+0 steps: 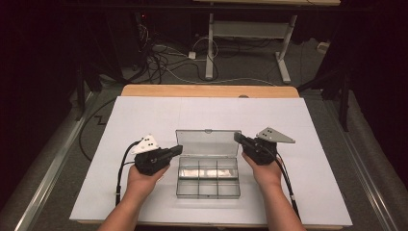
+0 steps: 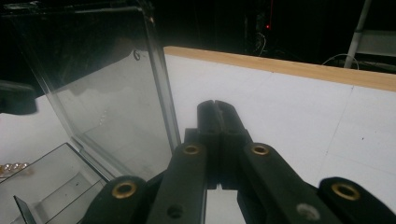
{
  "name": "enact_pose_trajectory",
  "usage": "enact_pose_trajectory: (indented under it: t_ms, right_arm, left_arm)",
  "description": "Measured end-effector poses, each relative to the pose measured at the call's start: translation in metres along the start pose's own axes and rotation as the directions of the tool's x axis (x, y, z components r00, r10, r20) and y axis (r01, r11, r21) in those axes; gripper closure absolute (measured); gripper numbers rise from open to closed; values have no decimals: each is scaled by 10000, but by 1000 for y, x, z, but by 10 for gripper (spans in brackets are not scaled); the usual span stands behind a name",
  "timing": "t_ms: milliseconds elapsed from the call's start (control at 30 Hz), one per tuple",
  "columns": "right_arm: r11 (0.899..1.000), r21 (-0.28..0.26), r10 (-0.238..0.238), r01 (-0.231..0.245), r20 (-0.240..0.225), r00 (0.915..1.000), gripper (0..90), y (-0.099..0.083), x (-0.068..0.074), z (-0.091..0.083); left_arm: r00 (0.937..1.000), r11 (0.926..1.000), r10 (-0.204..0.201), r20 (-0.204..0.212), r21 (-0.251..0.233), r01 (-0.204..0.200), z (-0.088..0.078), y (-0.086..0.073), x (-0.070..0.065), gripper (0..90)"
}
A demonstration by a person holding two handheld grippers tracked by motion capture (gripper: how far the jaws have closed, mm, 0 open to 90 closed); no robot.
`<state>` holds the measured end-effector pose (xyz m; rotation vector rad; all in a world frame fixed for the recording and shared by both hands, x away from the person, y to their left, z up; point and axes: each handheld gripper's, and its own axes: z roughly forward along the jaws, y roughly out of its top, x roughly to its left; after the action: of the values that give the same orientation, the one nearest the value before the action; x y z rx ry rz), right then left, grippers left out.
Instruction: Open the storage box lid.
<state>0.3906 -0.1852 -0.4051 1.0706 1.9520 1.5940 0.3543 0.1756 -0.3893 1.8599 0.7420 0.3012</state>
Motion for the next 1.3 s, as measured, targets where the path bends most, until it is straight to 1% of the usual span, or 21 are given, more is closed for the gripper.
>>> enact_pose_trajectory:
  t_ms: [100,200,300,400,500,633,733,867,967,1133,1300]
  right_arm:
    - [10000,0,19,-19,-12,10000,900,0,0,-1]
    - [10000,-27,44,-44,-19,10000,900,0,1,0]
    - [10000,7,-29,29,-24,10000,900,-1,1,0]
    - [10000,57,31,-31,-10,10000,900,-1,0,2]
    - [10000,42,55,-55,-3,10000,900,-2,-1,3]
    - [9999,59,114,-114,43,9999,900,-2,-3,5]
    - [9997,99,209,-210,117,9997,900,-3,-5,7]
    - [9995,178,244,-247,148,9996,900,-4,-8,8]
    - [9993,228,291,-295,184,9994,900,-5,-9,9]
    - [9990,334,292,-300,248,9993,900,-6,-11,12]
    - [9982,498,310,-328,364,9989,900,-8,-13,15]
  left_arm:
    - [9991,9999,-73,-418,-79,70,-7,-1,4,876]
    - [9958,9988,-462,-784,-211,447,-10,-1,12,876]
    - [9914,9965,-832,-1014,-208,815,-5,0,20,875]
    - [9900,9968,-802,-1160,-70,799,6,2,23,876]
    - [9897,9966,-812,-1181,39,823,15,6,26,875]
    - [9898,9953,-948,-1063,94,964,23,11,30,875]
    - [9919,9959,-901,-900,34,908,27,13,32,875]
    - [9905,9942,-1065,-867,48,1073,29,12,35,875]
    - [9904,9938,-1094,-842,123,1108,32,11,36,875]
    - [9895,9930,-1125,-909,247,1152,35,11,38,874]
    - [9874,9922,-1063,-1171,520,1130,40,13,41,874]
